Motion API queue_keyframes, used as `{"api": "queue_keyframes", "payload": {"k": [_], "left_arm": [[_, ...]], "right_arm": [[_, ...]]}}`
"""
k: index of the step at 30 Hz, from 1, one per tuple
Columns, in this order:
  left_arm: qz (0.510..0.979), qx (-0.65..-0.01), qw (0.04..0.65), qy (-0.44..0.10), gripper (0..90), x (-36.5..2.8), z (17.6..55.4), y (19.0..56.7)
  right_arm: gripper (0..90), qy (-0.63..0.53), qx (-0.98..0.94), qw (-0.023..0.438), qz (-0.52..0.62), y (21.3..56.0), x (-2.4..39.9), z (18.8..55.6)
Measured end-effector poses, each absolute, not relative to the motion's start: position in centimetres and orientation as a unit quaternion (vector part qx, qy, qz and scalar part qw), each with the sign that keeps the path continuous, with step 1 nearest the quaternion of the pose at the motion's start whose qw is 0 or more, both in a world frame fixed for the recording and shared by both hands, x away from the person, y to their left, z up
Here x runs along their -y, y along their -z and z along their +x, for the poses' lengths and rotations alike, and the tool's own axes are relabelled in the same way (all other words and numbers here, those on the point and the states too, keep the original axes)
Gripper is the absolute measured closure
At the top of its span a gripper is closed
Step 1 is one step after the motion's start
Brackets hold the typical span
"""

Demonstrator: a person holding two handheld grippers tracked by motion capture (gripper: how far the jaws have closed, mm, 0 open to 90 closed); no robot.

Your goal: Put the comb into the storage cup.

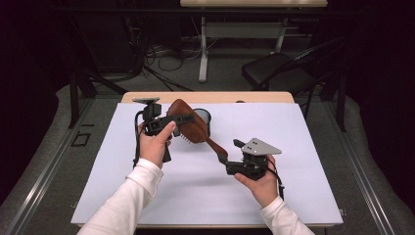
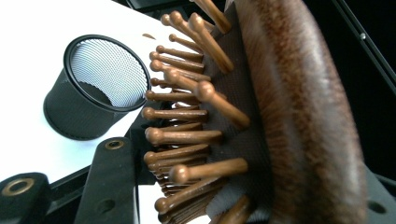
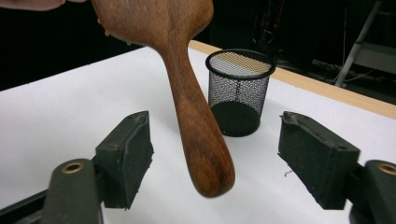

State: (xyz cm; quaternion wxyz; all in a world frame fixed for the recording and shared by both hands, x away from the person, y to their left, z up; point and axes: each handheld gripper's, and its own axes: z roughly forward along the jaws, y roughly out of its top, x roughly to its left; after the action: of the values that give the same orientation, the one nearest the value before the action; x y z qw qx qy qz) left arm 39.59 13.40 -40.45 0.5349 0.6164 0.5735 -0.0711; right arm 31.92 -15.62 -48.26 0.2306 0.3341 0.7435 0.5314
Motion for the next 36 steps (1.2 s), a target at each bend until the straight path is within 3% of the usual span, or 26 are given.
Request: {"api": "queue_keyframes", "payload": {"k": [6, 12, 14, 19, 36], "left_arm": [[0.612, -0.577, 0.536, 0.074, 47.7, -13.6, 39.8, 40.4], [0.607, -0.582, 0.537, 0.066, 47.7, -13.8, 40.1, 40.3], [0.607, -0.582, 0.538, 0.063, 47.7, -13.9, 40.1, 40.3], [0.602, -0.586, 0.539, 0.055, 47.7, -14.0, 40.2, 40.1], [0.595, -0.597, 0.536, 0.04, 47.4, -14.6, 41.0, 40.0]], "right_arm": [[15.3, -0.514, -0.755, 0.22, 0.343, 48.0, 15.6, 32.1], [12.6, -0.507, -0.756, 0.215, 0.353, 47.6, 15.7, 32.1], [6.1, -0.501, -0.763, 0.209, 0.35, 47.5, 15.7, 32.1], [0.6, -0.5, -0.765, 0.198, 0.356, 47.4, 15.9, 32.2], [0.0, -0.492, -0.768, 0.191, 0.363, 47.5, 16.1, 32.4]]}}
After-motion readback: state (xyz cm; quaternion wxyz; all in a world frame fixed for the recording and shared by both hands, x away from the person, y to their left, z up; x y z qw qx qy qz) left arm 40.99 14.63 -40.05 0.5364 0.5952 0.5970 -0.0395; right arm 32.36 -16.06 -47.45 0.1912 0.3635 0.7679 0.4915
